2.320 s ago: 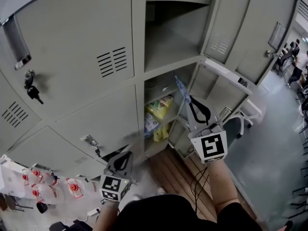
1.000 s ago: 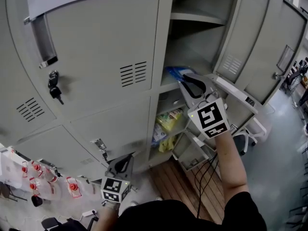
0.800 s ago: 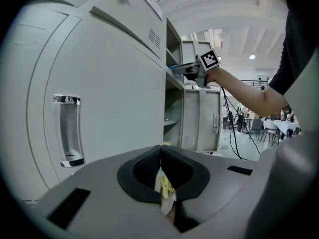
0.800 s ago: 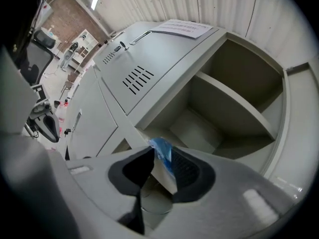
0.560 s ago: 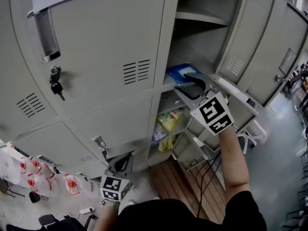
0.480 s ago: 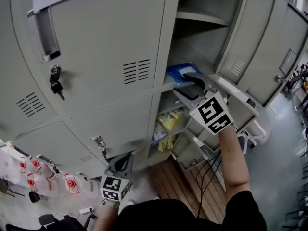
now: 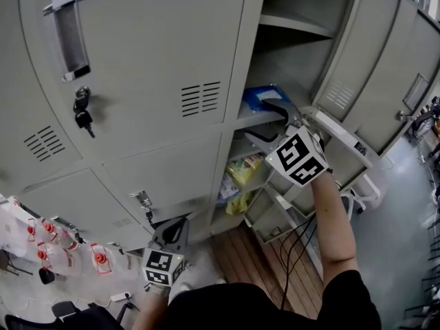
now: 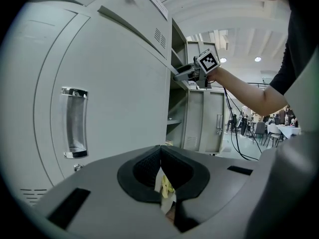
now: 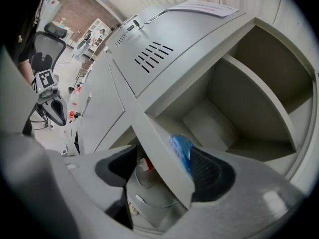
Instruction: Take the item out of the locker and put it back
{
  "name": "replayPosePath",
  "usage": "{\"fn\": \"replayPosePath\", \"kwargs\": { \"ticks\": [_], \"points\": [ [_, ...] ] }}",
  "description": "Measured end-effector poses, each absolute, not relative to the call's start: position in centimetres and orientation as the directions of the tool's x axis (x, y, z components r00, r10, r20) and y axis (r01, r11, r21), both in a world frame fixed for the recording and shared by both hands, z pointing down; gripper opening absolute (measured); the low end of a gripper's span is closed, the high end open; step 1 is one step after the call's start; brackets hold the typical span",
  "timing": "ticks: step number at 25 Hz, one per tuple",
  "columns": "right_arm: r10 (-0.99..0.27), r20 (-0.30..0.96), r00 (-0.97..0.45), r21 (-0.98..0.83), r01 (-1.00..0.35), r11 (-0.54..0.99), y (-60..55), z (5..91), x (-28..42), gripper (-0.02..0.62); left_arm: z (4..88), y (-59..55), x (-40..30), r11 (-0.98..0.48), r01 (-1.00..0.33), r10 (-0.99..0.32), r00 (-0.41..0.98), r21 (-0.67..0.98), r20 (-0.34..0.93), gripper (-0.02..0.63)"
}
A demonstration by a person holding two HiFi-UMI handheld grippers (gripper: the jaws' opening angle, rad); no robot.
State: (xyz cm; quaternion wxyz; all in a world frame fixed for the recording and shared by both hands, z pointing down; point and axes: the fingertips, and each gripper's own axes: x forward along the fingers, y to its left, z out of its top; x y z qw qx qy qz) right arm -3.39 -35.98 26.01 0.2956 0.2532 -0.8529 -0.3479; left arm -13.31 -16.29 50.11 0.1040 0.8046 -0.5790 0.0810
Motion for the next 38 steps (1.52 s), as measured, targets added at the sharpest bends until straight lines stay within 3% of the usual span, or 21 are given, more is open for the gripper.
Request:
{"fn": "replayPosePath", "kwargs": {
  "ticks": [15, 38],
  "points": [
    [-0.663, 0.356, -0.658, 0.770, -0.196, 0.608, -36.9, 26.5, -4.4, 0.367, 50.3, -15.5, -14.2, -0.293, -0.953, -0.919, 0.303, 0.077, 0.251, 0.008],
    [-0.692, 0.260, -0.674, 0.705, -0.357, 0.612, -32.2, 28.0, 0.5, 0.368, 50.3, -14.4, -10.5, -0.420, -0.906, -0.866, 0.418, 0.055, 0.273, 0.008]
  ]
}}
